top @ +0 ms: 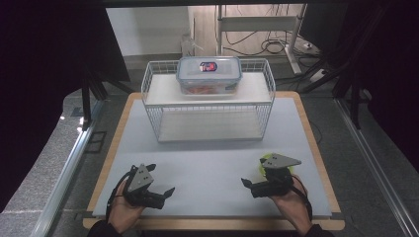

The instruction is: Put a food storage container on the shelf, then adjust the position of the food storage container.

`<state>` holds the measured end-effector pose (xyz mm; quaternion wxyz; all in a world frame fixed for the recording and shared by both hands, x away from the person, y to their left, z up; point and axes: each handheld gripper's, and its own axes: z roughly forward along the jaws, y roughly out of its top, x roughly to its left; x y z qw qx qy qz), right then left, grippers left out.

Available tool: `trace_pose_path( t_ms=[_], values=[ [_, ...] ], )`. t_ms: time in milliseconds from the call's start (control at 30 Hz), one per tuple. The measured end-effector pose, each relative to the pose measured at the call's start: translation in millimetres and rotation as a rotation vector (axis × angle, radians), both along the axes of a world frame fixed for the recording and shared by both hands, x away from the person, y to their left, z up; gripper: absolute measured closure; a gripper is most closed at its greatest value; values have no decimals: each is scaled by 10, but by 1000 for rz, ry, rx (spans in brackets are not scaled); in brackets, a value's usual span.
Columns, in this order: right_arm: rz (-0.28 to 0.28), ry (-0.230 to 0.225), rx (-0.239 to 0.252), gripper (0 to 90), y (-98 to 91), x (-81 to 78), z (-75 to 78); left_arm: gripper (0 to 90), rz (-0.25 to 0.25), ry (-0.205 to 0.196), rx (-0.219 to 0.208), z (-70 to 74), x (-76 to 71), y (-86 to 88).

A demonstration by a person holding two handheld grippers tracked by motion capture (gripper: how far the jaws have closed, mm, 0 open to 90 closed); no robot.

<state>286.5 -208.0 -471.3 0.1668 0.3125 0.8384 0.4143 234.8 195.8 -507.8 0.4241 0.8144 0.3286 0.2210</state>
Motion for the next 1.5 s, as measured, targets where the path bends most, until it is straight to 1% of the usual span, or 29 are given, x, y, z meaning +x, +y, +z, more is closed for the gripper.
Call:
trace_pose_path(
  t_ms=[33, 100, 167, 200, 233, 267, 300, 333, 367, 400, 467, 500, 533, 567, 600, 633, 667, 700, 767, 833, 900, 1000, 1033, 1067, 1100, 1200, 1267, 1333, 1500],
  values=[
    [-7, 7, -10, 56, -5, -3, -19, 11, 1, -1, 4, -3, 2, -2],
    [-14, 7, -8, 50, -9, 4, -26, 11, 1, -5, 0, -2, 2, -5],
    [-29, 29, -22, 12, -17, 30, -42, 11, 1, -6, 1, -2, 2, -3],
    [-49, 37, -24, 1, -33, 48, -60, 12, 3, -5, 3, -5, 3, 1],
    [-49, 37, -24, 1, -33, 48, -60, 12, 4, -4, 5, -9, 6, 5],
    [-63, 49, -21, 0, -46, 64, -62, 14, 4, 1, 4, -14, 9, 12],
    [-77, 78, -5, 0, -65, 87, -63, 14, 5, 3, 2, -16, 10, 15],
    [-96, 100, -1, 19, -106, 112, -61, 14, 7, 4, 0, -16, 12, 18],
    [-96, 100, -1, 19, -106, 112, -61, 14, 7, 4, 0, -16, 12, 18],
    [-108, 103, -7, 51, -134, 123, -57, 14, 7, 2, 1, -14, 11, 17],
    [-145, 103, 0, 169, -204, 137, -32, 14, 6, 2, 4, -14, 11, 14],
    [-158, 105, 13, 250, -256, 146, -10, 14, 6, 2, 5, -16, 11, 13],
    [-168, 102, 16, 294, -290, 149, 6, 14, 7, 3, 5, -18, 13, 13],
    [-186, 91, 18, 445, -385, 142, 57, 14, 8, 6, 5, -22, 15, 15],
    [-186, 91, 18, 445, -385, 142, 57, 15, 8, 6, 5, -22, 15, 15],
    [-191, 83, 12, 493, -406, 140, 66, 15, 8, 6, 6, -22, 16, 19],
    [-212, 65, -4, 570, -457, 137, 84, 15, 9, 6, 5, -22, 16, 19],
    [-221, 58, -9, 629, -498, 137, 95, 15, 9, 5, 4, -22, 15, 20],
    [-242, 42, -10, 748, -600, 141, 119, 16, 11, 4, 4, -20, 14, 20],
    [-275, 26, -5, 836, -700, 152, 144, 16, 11, 4, 6, -21, 15, 19],
    [-306, 18, 2, 885, -787, 163, 160, 17, 11, 4, 10, -22, 16, 19],
    [-356, 15, 5, 900, -927, 188, 160, 17, 12, 7, 12, -28, 18, 17],
    [-371, 16, 3, 900, -965, 199, 150, 17, 12, 9, 13, -30, 20, 17],
    [-400, 20, -8, 900, -1029, 220, 122, 17, 13, 10, 14, -31, 21, 17],
    [-400, 20, -8, 900, -1029, 220, 122, 17, 13, 11, 15, -32, 22, 18],
    [-435, 39, -28, 900, -1093, 254, 69, 18, 14, 13, 16, -34, 24, 18],
    [-438, 42, -31, 900, -1097, 258, 62, 18, 14, 13, 16, -35, 25, 17],
    [-445, 54, -46, 900, -1095, 264, 40, 18, 14, 15, 17, -38, 24, 15],
    [-442, 65, -65, 900, -1068, 262, 14, 19, 13, 15, 19, -38, 23, 13]
  ],
)
